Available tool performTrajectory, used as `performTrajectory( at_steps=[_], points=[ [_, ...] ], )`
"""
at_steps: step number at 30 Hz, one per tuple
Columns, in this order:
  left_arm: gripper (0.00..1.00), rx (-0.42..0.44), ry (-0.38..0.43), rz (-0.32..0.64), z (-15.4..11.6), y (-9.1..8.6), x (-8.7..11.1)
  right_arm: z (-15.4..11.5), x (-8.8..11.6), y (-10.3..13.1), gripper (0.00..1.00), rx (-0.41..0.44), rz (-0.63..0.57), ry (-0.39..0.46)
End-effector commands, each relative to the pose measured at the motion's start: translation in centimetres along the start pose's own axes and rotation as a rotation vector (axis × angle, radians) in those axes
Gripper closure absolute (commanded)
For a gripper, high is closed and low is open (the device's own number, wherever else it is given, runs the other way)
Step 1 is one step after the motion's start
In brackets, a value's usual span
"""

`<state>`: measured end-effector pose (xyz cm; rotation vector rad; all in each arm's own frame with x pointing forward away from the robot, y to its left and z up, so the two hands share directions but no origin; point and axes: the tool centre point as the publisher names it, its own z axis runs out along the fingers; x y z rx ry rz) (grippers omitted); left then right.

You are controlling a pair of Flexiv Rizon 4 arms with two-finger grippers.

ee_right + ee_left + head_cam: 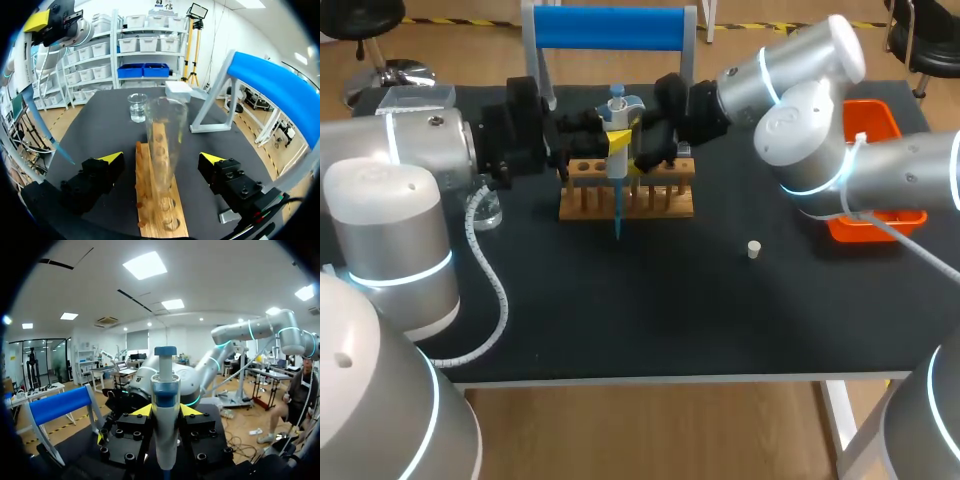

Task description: Invert the test tube, pick up the pipette, mount the tip to pipette, aspirate from beaker and dispense into the tube, eject the tip, return the pipette, and cap with the stopper.

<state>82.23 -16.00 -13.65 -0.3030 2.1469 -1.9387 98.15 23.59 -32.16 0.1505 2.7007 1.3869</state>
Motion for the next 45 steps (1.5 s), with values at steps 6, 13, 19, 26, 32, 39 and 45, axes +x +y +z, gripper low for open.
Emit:
performTrajectory(
  at_steps=[6,13,19,26,32,39,45],
  points=[
    [1.00,0.001,-0.004,0.001,0.0,0.0,0.1,-7.8,3.8,-1.9,0.00,-0.052,0.000,-0.075],
    [1.00,0.001,-0.004,0.001,0.0,0.0,0.1,-13.4,7.2,-2.0,0.00,-0.187,-0.026,-0.069],
    [1.00,0.001,-0.004,0.001,0.0,0.0,0.1,-15.8,9.8,-0.5,0.00,-0.291,-0.061,-0.020],
    [1.00,0.001,-0.004,0.001,0.0,0.0,0.1,-16.4,12.3,1.6,0.00,-0.388,-0.109,0.046],
    [1.00,0.001,-0.004,0.001,0.0,0.0,0.1,-15.5,13.5,3.6,0.00,-0.468,-0.110,0.158],
    [1.00,0.001,-0.004,0.001,0.0,0.0,0.1,-14.3,13.8,5.6,0.00,-0.552,-0.055,0.227],
    [1.00,0.001,-0.004,0.001,0.0,0.0,0.1,-13.1,14.2,7.1,0.00,-0.578,-0.031,0.246]
  ],
)
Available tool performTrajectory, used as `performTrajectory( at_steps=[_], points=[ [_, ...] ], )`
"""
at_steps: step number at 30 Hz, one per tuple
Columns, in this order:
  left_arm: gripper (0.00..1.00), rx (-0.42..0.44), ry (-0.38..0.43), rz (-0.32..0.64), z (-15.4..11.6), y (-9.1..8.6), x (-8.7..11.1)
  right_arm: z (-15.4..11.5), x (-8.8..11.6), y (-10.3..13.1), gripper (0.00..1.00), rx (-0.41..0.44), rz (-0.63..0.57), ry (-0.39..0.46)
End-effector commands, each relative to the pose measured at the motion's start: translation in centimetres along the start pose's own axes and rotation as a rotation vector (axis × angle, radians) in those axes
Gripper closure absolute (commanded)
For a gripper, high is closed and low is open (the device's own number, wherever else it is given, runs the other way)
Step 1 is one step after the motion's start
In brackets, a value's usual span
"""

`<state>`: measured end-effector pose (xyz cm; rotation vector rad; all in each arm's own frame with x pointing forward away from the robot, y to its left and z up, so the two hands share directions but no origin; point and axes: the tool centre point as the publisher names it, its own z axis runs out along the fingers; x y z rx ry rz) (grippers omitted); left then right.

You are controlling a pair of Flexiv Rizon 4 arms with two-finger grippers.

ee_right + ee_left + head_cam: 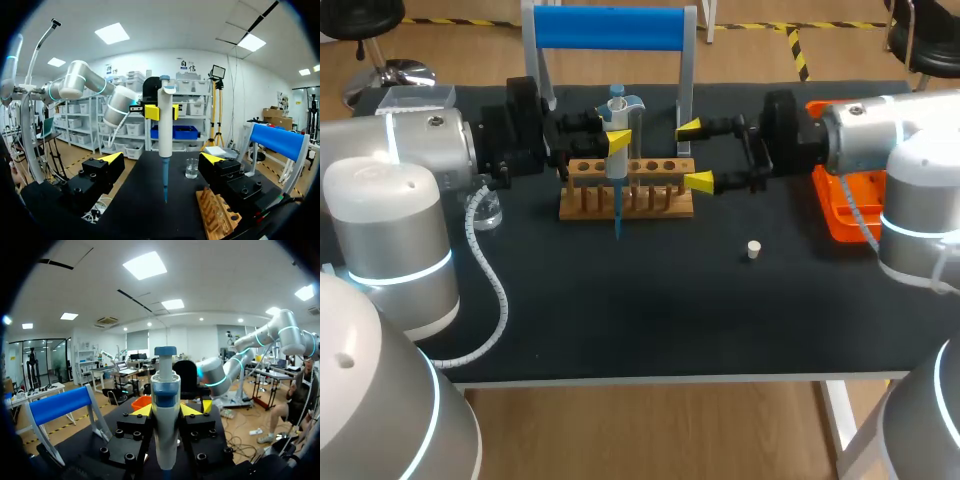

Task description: Invert the test tube, pick up the pipette, mount the tip to pipette, aspirate from beaker and dispense into the tube, eject the tip, return the pipette, and cap with the stopper.

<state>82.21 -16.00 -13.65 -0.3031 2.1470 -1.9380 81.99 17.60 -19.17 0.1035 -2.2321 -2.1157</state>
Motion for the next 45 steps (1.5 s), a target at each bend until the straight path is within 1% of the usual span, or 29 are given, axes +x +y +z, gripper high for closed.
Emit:
performTrajectory(
  at_steps=[1,4,12,23,24,28,31,35,45],
  points=[
    [1.00,0.002,-0.004,0.001,0.0,0.0,0.1,1.7,-0.7,-0.1,0.00,-0.011,0.003,0.012],
    [1.00,0.002,-0.004,0.001,0.0,0.0,0.1,2.5,-0.7,0.2,0.00,-0.031,0.009,0.024],
    [1.00,0.002,-0.004,0.001,0.0,0.0,0.1,4.4,-0.3,1.0,0.00,-0.055,0.010,0.023],
    [1.00,0.002,-0.004,0.001,0.0,0.0,0.1,6.1,0.5,1.6,0.00,-0.037,0.014,-0.020],
    [1.00,0.002,-0.004,0.001,0.0,0.0,0.1,6.3,0.5,1.6,0.01,-0.030,0.011,-0.034],
    [1.00,0.002,-0.004,0.001,0.0,0.0,0.1,6.6,0.4,1.7,0.04,-0.026,0.010,-0.045],
    [1.00,0.002,-0.004,0.001,0.0,0.0,0.1,7.0,0.3,1.6,0.09,-0.019,0.010,-0.052],
    [1.00,0.002,-0.004,0.001,0.0,0.0,0.1,7.3,0.0,1.5,0.12,-0.018,0.014,-0.056],
    [1.00,0.002,-0.004,0.001,0.0,0.0,0.1,8.1,-0.7,1.6,0.26,-0.021,0.015,-0.058]
  ],
)
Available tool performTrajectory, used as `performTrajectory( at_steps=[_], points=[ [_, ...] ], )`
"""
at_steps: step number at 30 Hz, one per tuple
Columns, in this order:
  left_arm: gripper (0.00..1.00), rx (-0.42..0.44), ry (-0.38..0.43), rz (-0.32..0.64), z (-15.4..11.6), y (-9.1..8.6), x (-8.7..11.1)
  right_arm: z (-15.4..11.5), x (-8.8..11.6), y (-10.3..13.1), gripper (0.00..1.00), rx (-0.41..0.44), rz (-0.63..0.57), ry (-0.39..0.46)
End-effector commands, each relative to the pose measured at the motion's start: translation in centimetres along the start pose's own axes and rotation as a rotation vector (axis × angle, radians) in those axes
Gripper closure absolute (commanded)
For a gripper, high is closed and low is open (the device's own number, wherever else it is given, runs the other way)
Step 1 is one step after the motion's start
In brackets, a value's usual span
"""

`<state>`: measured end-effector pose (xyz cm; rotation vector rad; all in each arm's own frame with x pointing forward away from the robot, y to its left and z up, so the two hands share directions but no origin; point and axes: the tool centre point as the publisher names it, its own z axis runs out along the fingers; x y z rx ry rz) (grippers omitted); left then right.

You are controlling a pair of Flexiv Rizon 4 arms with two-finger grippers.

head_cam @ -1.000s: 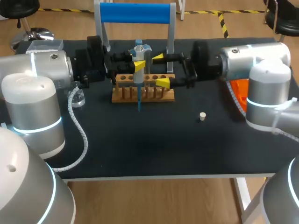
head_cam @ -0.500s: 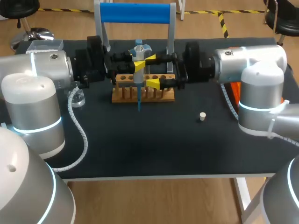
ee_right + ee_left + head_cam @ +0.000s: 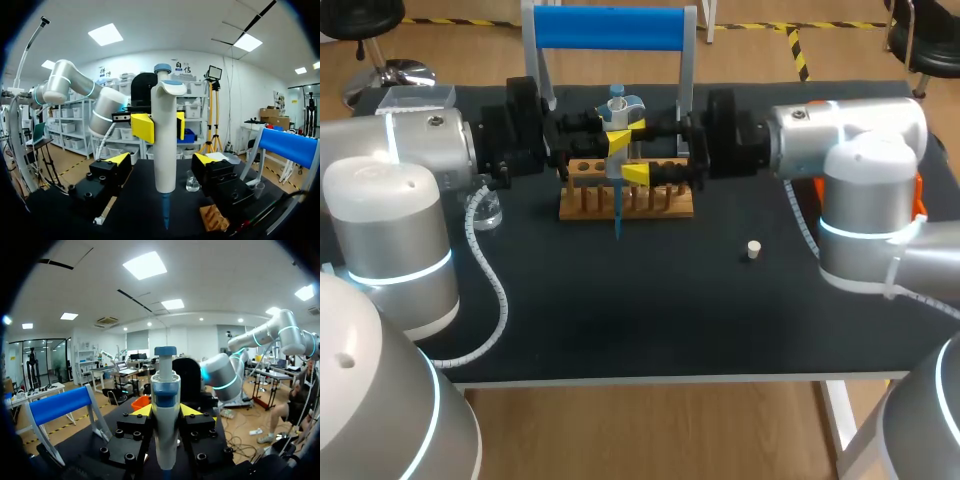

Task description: Invert the test tube, pick up the pipette, mount the tip to pipette, aspirate from beaker and dispense into the tube, eject the tip, return the pipette, and cap with the stopper.

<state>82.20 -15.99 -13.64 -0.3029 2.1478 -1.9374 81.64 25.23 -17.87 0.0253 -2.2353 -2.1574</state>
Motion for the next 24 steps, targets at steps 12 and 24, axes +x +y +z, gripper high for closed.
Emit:
performTrajectory(
  at_steps=[12,24],
  points=[
    [1.00,0.002,-0.004,0.001,0.0,0.0,0.1,1.4,-0.8,0.0,0.42,-0.014,0.002,0.008],
    [1.00,0.002,-0.004,0.001,0.0,0.0,0.1,2.1,-1.0,0.2,0.45,-0.022,0.001,0.016]
  ],
)
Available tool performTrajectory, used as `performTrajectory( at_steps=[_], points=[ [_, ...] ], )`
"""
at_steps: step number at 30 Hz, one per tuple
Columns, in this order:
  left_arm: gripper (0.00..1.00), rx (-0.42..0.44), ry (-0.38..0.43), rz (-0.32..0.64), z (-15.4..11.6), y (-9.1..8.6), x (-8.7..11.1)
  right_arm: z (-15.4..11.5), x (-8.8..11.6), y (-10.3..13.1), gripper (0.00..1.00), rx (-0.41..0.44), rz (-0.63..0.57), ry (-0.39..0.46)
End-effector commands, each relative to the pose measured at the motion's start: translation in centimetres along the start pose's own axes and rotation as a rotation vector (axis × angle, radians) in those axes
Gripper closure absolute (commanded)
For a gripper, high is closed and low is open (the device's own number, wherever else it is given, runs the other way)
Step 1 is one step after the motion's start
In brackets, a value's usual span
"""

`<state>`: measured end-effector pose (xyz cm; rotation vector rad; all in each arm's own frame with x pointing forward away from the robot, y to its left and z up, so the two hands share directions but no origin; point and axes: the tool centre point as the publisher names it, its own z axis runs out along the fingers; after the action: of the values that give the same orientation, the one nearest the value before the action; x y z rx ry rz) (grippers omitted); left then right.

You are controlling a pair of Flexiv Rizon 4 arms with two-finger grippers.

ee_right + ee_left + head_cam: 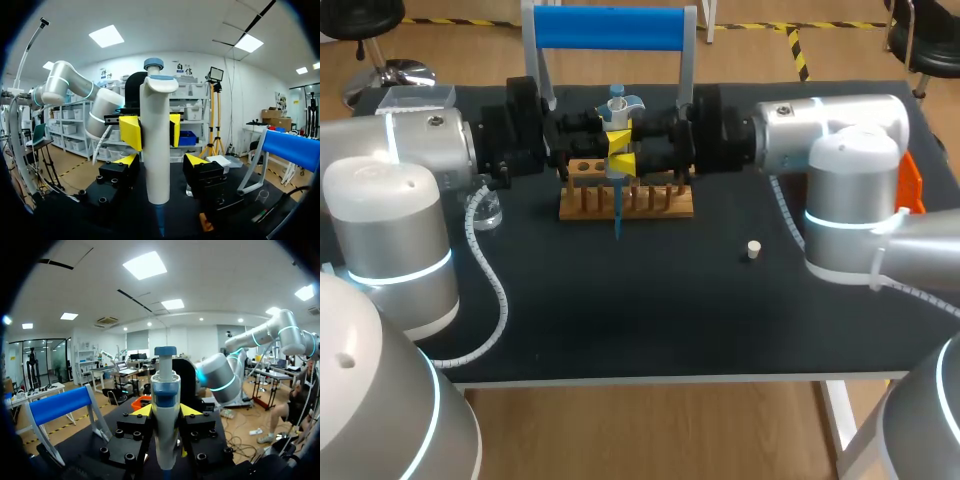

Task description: Invert the test tube, pick up the pipette, mount the tip to pipette, aspirate from beaker and dispense into the tube, eject the tip, return the pipette, and cap with the stopper.

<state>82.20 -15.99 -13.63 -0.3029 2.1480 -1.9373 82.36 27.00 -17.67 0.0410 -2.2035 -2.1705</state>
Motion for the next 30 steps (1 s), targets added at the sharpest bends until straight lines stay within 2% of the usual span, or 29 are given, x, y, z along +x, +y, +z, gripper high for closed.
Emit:
performTrajectory(
  at_steps=[1,19,23,25,27,28,30],
  points=[
    [1.00,0.003,-0.004,0.001,0.05,0.02,0.09,0.46,-0.24,-0.09,0.45,-0.002,0.000,-0.001],
    [1.00,0.003,-0.004,0.001,0.05,0.02,0.09,1.13,-0.28,0.04,0.55,-0.001,-0.005,0.023],
    [1.00,0.003,-0.004,0.001,0.05,0.02,0.09,1.14,-0.27,0.01,0.60,-0.001,-0.004,0.025],
    [1.00,0.003,-0.004,0.001,0.05,0.02,0.09,1.14,-0.21,0.01,0.65,-0.003,-0.006,0.026],
    [1.00,0.003,-0.004,0.001,0.05,0.02,0.09,1.13,-0.18,0.00,0.95,-0.004,-0.006,0.027],
    [1.00,0.003,-0.004,0.001,0.05,0.02,0.09,1.13,-0.17,0.00,1.00,-0.004,-0.006,0.027],
    [1.00,0.003,-0.004,0.001,0.05,0.02,0.09,1.09,-0.09,-0.01,1.00,-0.006,-0.006,0.029]
  ],
)
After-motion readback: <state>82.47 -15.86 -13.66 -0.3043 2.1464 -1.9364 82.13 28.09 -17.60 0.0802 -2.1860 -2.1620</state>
